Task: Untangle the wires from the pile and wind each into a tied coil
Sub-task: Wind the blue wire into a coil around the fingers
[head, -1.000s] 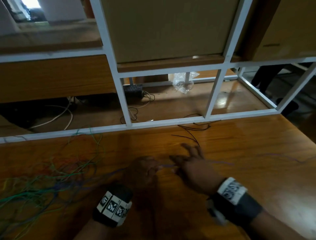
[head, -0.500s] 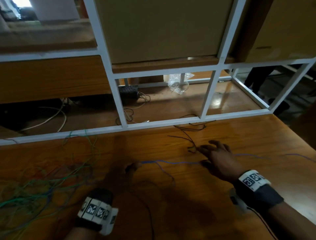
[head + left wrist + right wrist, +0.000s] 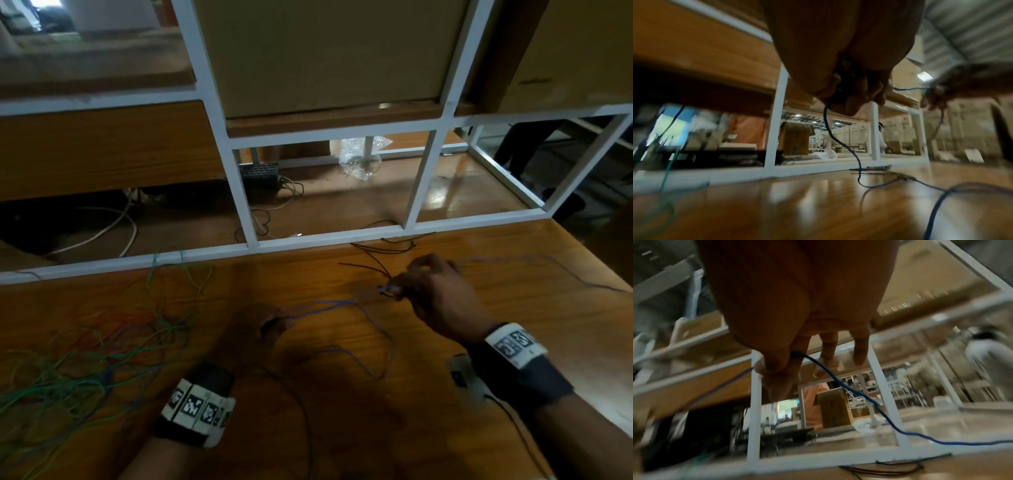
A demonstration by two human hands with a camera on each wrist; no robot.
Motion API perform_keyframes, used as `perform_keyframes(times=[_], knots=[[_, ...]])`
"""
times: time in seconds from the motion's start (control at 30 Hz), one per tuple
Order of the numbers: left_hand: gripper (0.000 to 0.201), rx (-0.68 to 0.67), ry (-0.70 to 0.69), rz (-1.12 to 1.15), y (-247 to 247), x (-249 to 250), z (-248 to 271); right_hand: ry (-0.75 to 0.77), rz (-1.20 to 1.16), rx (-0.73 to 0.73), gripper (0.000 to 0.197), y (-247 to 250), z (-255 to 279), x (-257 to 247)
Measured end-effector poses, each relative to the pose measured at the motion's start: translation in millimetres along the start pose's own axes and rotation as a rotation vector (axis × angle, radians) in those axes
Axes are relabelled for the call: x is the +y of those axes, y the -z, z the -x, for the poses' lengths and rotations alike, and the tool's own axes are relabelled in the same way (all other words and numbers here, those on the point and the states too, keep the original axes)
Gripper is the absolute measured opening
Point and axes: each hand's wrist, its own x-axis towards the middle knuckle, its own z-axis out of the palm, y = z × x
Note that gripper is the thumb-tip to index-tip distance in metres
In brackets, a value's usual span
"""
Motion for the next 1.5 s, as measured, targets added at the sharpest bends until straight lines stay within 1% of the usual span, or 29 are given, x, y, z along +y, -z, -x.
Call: perform_keyframes(times=[0.07,0.13,0.23,0.27,0.33,0.4,0.47,0.5,0.53,0.6,0.63,0.67,0.73,0.8,0.83,0.9,0.93,0.97,1.03,1.07,1.1,1.17,1.2,1.23,1.33,1.37,1.4,1.43,1.5], knots=[[0.015,0.027,-0.096,-0.070,1,1,-1,0.001,-0.013,-0.013,0.018,0,7,12],[0.014,0.077,-0.208,-0.171,2,3,-9,-0.044,-0.076,0.032,0.016,2,9,21],[0.026,0.197,-0.324,-0.320,5,-4,-18,-0.101,-0.137,0.073,0.019,14,12,36],[0.029,0.195,-0.336,-0.311,7,-3,-19,-0.095,-0.136,0.068,0.019,18,13,43],[0.029,0.157,-0.327,-0.250,10,6,-19,-0.100,-0.090,-0.016,0.027,22,17,51],[0.023,0.121,-0.350,-0.177,7,19,-24,-0.122,0.103,-0.202,0.037,22,17,45],[0.022,0.077,-0.401,-0.143,-6,33,-29,-0.111,0.243,-0.340,0.063,17,13,16],[0.021,0.050,-0.428,-0.150,-14,38,-32,-0.054,0.273,-0.341,0.073,13,9,-5],[0.020,0.020,-0.447,-0.167,-20,44,-35,0.031,0.272,-0.306,0.070,7,8,-27],[0.017,0.000,-0.481,-0.204,-28,54,-38,0.183,0.214,-0.182,0.043,-14,8,-53],[0.017,0.007,-0.494,-0.206,-29,57,-38,0.200,0.168,-0.134,0.028,-18,8,-58],[0.015,0.008,-0.492,-0.189,-26,60,-36,0.178,0.120,-0.117,0.022,-17,8,-56],[0.011,-0.015,-0.435,-0.110,-16,59,-31,0.147,0.064,-0.049,0.028,0,10,-47],[0.015,-0.032,-0.289,-0.066,-5,42,-23,0.148,0.118,0.022,0.027,24,14,-26],[0.020,-0.035,-0.203,-0.089,3,31,-18,0.109,0.146,0.050,0.027,38,17,-11],[0.019,-0.064,-0.019,-0.199,18,3,-10,-0.015,0.211,0.104,0.031,59,25,27],[0.017,-0.074,0.051,-0.228,24,-8,-6,-0.070,0.261,0.106,0.032,65,32,47],[0.024,-0.064,0.086,-0.238,29,-13,-3,-0.133,0.293,0.067,0.034,68,38,64],[0.034,-0.032,0.087,-0.177,27,-11,-3,-0.258,0.348,-0.119,0.034,62,44,78],[0.033,-0.036,0.069,-0.150,24,-3,-6,-0.299,0.383,-0.212,0.030,57,44,76],[0.029,-0.054,0.037,-0.161,18,5,-9,-0.327,0.394,-0.284,0.035,51,43,68],[0.024,-0.062,-0.102,-0.230,3,23,-19,-0.277,0.355,-0.381,0.064,38,35,40],[0.027,-0.056,-0.197,-0.241,-4,30,-24,-0.209,0.316,-0.386,0.071,31,29,19],[0.029,-0.064,-0.278,-0.245,-11,36,-28,-0.134,0.258,-0.376,0.070,22,22,-3],[0.018,-0.105,-0.375,-0.268,-26,50,-36,0.083,0.126,-0.321,0.044,-6,11,-56],[0.015,-0.113,-0.384,-0.270,-26,55,-37,0.121,0.118,-0.278,0.033,-12,9,-64],[0.014,-0.121,-0.372,-0.251,-23,59,-38,0.139,0.117,-0.193,0.024,-13,8,-64],[0.012,-0.129,-0.338,-0.213,-18,59,-37,0.124,0.102,-0.105,0.021,-11,7,-56],[0.010,-0.137,-0.202,-0.101,-3,51,-32,0.020,0.050,-0.049,0.025,0,10,-26]])
